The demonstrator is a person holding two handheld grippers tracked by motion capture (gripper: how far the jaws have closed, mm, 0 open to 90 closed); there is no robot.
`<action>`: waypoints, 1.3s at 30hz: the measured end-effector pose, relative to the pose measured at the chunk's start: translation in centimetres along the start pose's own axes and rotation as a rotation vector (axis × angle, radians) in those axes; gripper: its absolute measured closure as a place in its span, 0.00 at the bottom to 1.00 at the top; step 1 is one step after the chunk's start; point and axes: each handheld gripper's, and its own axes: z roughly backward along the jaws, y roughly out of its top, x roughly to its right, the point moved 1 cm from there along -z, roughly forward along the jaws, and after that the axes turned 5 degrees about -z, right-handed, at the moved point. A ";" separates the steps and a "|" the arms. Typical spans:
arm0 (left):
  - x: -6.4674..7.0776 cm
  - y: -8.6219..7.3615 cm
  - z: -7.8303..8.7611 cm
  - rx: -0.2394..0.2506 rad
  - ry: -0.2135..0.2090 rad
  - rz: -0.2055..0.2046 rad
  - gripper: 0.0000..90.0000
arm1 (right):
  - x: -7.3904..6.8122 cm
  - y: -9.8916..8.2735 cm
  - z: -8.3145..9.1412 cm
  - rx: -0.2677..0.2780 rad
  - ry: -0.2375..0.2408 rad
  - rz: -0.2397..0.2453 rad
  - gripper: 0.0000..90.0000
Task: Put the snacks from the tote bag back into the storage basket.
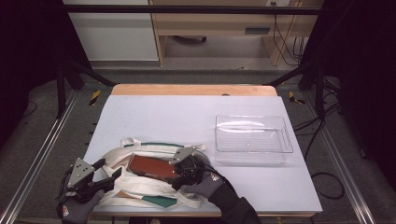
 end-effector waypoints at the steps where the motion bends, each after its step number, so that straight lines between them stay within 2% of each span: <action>1: 0.0 0.0 0.0 0.001 -0.001 -0.001 0.32 | -0.1 0.3 0.2 0.017 0.005 0.006 0.35; 3: 0.0 0.0 0.0 0.002 -0.003 -0.001 0.32 | -0.2 0.9 0.4 0.041 0.002 0.011 0.33; 5: 0.0 0.0 0.0 0.002 -0.004 -0.001 0.32 | -0.3 1.5 0.1 0.038 0.001 0.009 0.31; 13: 0.0 0.0 0.0 -0.001 -0.004 -0.008 0.32 | -0.4 2.3 -2.3 -0.035 0.009 0.021 0.30; 18: 0.0 0.0 -0.1 -0.003 -0.004 -0.010 0.32 | -0.2 2.3 -3.2 -0.083 0.003 0.023 0.37; 22: 0.0 0.0 -0.1 -0.003 -0.003 -0.011 0.32 | -0.2 2.3 -3.8 -0.107 0.016 0.025 0.41; 24: 0.0 0.0 -0.1 -0.004 -0.003 -0.011 0.32 | -0.3 2.3 -4.1 -0.119 0.014 0.044 0.44; 32: 0.1 0.0 -0.1 -0.005 -0.006 -0.012 0.31 | -0.3 2.5 -3.8 -0.127 0.024 0.072 0.47; 39: -0.1 0.0 0.1 0.010 0.003 -0.005 0.30 | -0.3 2.9 -2.4 -0.090 0.035 0.068 0.47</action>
